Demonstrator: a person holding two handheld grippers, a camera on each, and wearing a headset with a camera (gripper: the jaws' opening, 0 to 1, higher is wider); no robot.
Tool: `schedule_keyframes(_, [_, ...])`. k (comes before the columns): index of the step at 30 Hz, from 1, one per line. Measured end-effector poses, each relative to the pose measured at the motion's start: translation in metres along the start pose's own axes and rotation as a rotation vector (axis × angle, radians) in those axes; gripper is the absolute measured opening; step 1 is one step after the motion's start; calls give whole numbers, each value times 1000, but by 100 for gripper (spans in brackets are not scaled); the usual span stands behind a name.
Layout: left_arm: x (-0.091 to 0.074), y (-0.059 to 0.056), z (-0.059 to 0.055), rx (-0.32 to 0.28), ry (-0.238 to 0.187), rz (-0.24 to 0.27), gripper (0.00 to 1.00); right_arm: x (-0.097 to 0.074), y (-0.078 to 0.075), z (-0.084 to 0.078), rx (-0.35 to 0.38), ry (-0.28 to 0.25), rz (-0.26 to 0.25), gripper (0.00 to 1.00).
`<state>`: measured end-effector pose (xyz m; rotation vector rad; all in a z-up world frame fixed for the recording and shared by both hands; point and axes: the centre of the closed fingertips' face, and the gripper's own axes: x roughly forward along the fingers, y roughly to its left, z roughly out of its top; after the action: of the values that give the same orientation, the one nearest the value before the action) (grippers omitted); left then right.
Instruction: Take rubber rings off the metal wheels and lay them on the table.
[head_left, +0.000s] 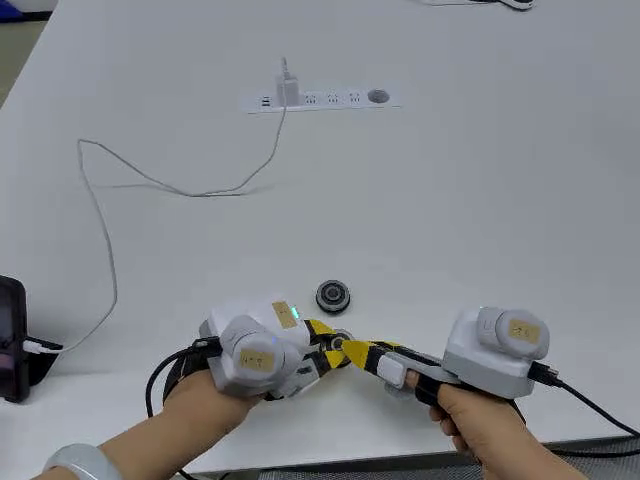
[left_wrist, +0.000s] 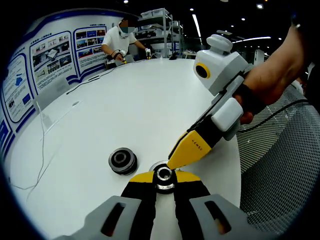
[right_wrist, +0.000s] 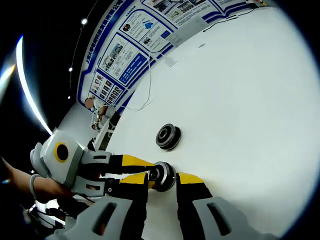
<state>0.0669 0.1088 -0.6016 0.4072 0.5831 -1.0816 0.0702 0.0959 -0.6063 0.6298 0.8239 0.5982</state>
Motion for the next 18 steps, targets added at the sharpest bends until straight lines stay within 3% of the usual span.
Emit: schedule_keyframes(18, [0, 1, 0, -9, -9, 1, 13, 3, 7, -1, 78, 20, 43, 26])
